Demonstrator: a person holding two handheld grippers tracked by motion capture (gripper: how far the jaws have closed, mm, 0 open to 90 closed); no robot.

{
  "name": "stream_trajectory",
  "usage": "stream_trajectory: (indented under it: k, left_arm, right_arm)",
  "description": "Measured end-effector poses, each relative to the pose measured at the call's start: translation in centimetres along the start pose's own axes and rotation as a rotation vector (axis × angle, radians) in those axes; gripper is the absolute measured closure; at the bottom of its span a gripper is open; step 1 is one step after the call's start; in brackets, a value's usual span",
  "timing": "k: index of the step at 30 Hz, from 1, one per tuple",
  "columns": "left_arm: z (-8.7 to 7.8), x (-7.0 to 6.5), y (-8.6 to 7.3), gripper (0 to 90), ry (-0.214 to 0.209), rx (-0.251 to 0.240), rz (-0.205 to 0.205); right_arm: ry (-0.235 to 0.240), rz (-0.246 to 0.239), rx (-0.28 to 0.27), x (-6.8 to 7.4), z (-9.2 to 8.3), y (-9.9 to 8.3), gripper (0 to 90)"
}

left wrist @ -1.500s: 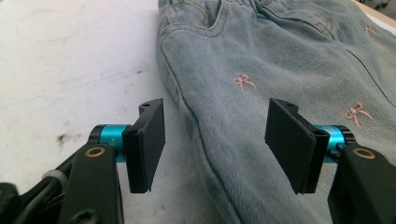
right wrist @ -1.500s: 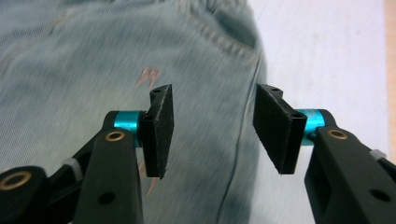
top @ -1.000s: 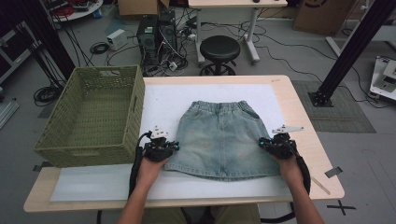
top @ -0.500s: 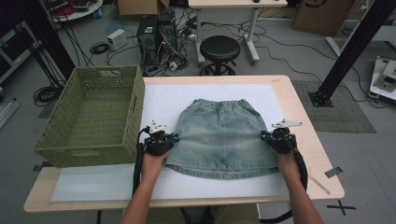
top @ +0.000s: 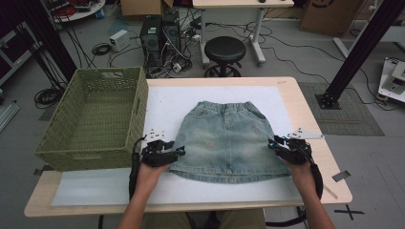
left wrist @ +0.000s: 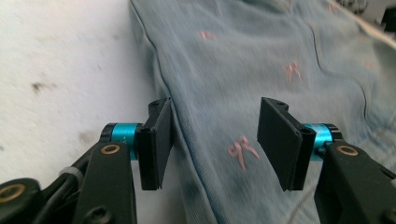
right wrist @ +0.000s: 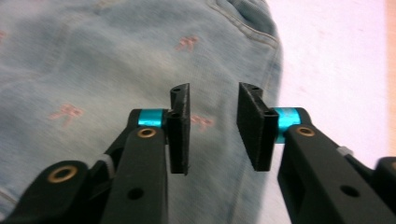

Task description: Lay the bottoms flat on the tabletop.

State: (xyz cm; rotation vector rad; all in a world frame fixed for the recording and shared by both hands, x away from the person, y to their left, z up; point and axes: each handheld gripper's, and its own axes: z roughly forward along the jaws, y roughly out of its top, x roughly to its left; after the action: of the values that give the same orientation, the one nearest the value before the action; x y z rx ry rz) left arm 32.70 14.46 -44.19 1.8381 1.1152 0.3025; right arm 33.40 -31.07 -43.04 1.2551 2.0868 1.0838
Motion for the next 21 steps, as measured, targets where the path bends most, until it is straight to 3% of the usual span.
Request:
stream_trajectory:
  k: [3,6,8,10,12,13,15,16,17,19,21]
  left_arm:
    - [0.2,0.2,-0.4,44.3,-0.006,0.044,-0.029]
    - [0.3,0.2,-0.7,44.1,-0.002,0.085,-0.034]
    - [0.3,0.4,-0.9,45.3,-0.001,0.079,-0.041]
    - [0.2,0.4,-0.8,49.0,0.004,0.086,-0.043]
    - [0.3,0.3,-0.9,56.5,0.005,0.084,-0.032]
    - [0.3,0.1,-1.0,65.9,0.012,0.086,-0.007]
    - [0.3,-0.1,-1.1,80.1,0.021,0.086,0.013]
    - [0.4,-0.3,-1.1,82.9,0.028,0.079,0.017]
    - [0.3,-0.5,-1.1,84.7,0.031,0.069,0.025]
    - [0.1,-0.8,-1.2,85.6,0.046,0.052,0.029]
    - [-0.2,-1.0,-1.3,85.5,0.037,0.032,0.023]
  right_arm:
    - [0.013,0.040,0.043,-0.3,0.0,-0.1,58.7]
    - [0.016,0.032,0.090,-0.2,0.1,-0.5,58.2]
    - [0.000,0.026,0.134,-0.2,0.5,-0.8,57.2]
    - [0.003,0.037,0.164,-0.3,0.8,-1.1,57.1]
    - [-0.010,0.005,0.167,-0.1,1.0,-1.3,57.4]
    - [-0.018,-0.012,0.172,0.1,1.0,-1.3,57.9]
    - [-0.030,-0.050,0.173,0.4,1.1,-1.2,66.0]
    - [-0.029,-0.067,0.169,0.5,1.0,-1.3,77.9]
    - [0.004,-0.078,0.168,0.6,1.1,-1.4,84.9]
    - [-0.027,-0.129,0.172,1.3,1.0,-1.3,89.4]
    - [-0.032,-0.113,0.163,1.1,0.9,-1.2,89.8]
